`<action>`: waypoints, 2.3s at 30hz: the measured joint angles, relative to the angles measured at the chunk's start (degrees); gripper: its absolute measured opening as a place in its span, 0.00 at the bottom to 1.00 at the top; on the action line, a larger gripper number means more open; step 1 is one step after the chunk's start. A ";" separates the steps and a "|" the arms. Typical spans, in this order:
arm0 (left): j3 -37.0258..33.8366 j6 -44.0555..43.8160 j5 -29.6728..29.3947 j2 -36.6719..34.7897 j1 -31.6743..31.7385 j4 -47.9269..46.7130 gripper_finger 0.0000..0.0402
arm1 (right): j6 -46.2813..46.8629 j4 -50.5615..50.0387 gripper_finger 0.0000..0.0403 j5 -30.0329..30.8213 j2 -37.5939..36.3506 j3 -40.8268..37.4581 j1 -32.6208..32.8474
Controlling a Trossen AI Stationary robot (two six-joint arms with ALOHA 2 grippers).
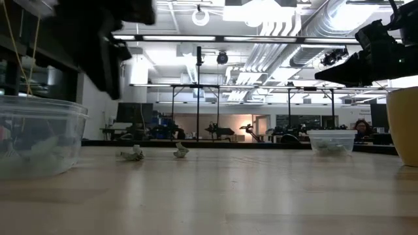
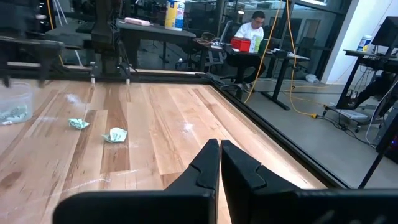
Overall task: Pick and place Stevia / Truvia into bins
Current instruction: Put the bottom stevia packet into the square container
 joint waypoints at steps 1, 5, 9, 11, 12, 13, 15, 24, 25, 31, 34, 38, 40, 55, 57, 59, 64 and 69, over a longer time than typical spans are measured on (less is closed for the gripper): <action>0.00 0.58 -0.50 0.00 1.37 0.00 0.63 | 0.00 0.02 0.02 0.00 0.00 0.00 0.02; 0.00 2.97 -2.79 0.87 7.55 0.72 0.71 | -0.63 0.00 0.02 0.00 0.00 0.00 0.02; -0.06 7.90 2.06 3.79 12.51 1.49 0.74 | -0.66 0.00 0.02 0.00 0.00 0.00 0.00; -0.04 11.50 5.47 6.12 13.93 2.62 0.74 | -0.66 0.00 0.02 0.00 0.09 0.00 0.02; -0.04 13.37 7.09 7.53 14.33 3.46 0.74 | -0.65 0.02 0.02 0.00 0.23 0.00 0.00; -0.04 15.12 8.36 8.79 14.62 4.19 0.74 | -0.61 0.00 0.02 -0.02 0.29 0.00 0.00; -0.09 17.88 9.68 10.80 14.67 3.62 0.74 | -0.63 0.02 0.02 0.02 0.70 0.00 0.02; 0.16 19.32 8.43 14.95 14.47 2.47 0.74 | -0.66 -0.02 0.02 -0.04 1.57 0.01 0.02; 0.15 19.35 8.43 14.97 14.47 2.48 0.74 | -0.66 -0.02 0.02 -0.04 1.55 0.01 0.02; 0.11 20.55 8.24 15.08 14.52 2.56 0.60 | -0.63 -0.02 0.02 -0.02 1.65 0.00 0.02; 0.07 21.94 8.24 15.13 14.58 2.66 0.48 | -0.63 0.00 0.02 -0.02 1.84 0.02 0.00; 0.02 22.66 8.16 14.35 14.56 2.98 0.32 | -0.65 -0.02 0.02 -0.02 1.88 0.02 0.01; -0.17 23.39 7.85 13.66 14.56 3.19 0.24 | -0.65 -0.01 0.02 -0.02 1.88 0.01 0.02; -0.09 5.57 15.11 -3.11 7.97 -2.25 0.14 | 0.63 0.00 0.02 -0.02 1.96 0.02 0.00; -0.07 4.91 14.95 -3.41 5.37 -0.25 0.12 | 0.63 0.00 0.02 -0.02 2.15 0.01 0.02; -0.07 5.13 15.45 -2.83 2.92 1.01 0.08 | 0.63 -0.02 0.02 -0.02 2.39 0.02 0.02; -0.11 2.12 16.47 -0.49 -0.37 -0.28 0.07 | 0.60 0.01 0.02 0.00 2.91 0.02 0.00; -0.09 -0.59 13.51 0.25 -0.56 0.81 0.23 | 0.61 -0.02 0.02 -0.02 3.45 0.02 0.01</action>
